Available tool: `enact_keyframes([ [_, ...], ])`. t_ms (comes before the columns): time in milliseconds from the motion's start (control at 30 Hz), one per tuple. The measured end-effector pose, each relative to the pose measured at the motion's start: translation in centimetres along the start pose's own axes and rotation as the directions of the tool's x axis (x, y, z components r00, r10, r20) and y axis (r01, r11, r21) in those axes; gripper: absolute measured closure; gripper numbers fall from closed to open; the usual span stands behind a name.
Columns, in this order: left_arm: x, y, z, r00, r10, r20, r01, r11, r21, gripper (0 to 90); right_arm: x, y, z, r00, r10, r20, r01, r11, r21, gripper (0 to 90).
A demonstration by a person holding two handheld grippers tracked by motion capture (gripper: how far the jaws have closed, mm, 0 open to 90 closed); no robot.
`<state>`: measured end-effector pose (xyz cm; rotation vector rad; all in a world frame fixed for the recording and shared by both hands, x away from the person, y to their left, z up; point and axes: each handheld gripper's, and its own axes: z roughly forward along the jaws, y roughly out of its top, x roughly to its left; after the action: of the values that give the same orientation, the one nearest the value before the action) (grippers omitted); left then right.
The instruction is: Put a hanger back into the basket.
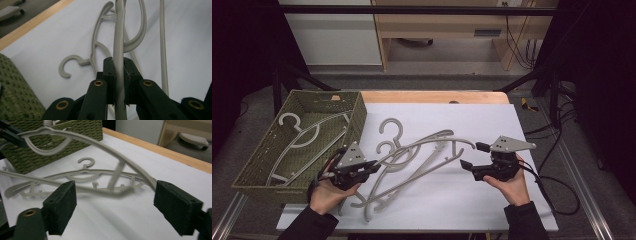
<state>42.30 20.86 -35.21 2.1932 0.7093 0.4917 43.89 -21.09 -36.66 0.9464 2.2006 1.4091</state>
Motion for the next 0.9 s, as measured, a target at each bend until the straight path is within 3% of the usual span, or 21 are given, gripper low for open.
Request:
enact_keyframes([
  [133, 0.9, -0.1, -1.2, 0.9987, -0.034, -0.038, 0.033, 0.999, -0.028, 82.3, -0.7, -0.6, -0.4, 0.9985, 0.037, 0.041, -0.037, 0.999, -0.01, 10.7],
  [400, 2.3, -0.1, -3.6, 0.9921, -0.082, -0.095, 0.074, 0.9934, -0.088, 82.3, -1.8, -1.5, -1.3, 0.9927, 0.087, 0.083, -0.084, 0.996, -0.037, 7.4],
  [567, 3.3, 0.0, -4.6, 0.9868, -0.092, -0.134, 0.077, 0.9907, -0.113, 82.3, -2.2, -1.8, -1.6, 0.9887, 0.107, 0.105, -0.101, 0.993, -0.066, 6.3],
  [733, 4.7, 0.0, -6.1, 0.9779, -0.121, -0.17, 0.098, 0.9856, -0.138, 82.3, -2.5, -2.0, -1.8, 0.9869, 0.113, 0.115, -0.106, 0.992, -0.068, 5.4],
  [900, 6.3, -0.1, -7.5, 0.9639, -0.14, -0.227, 0.105, 0.982, -0.157, 82.3, -2.5, -2.2, -1.7, 0.9844, 0.118, 0.131, -0.109, 0.992, -0.07, 5.5],
])
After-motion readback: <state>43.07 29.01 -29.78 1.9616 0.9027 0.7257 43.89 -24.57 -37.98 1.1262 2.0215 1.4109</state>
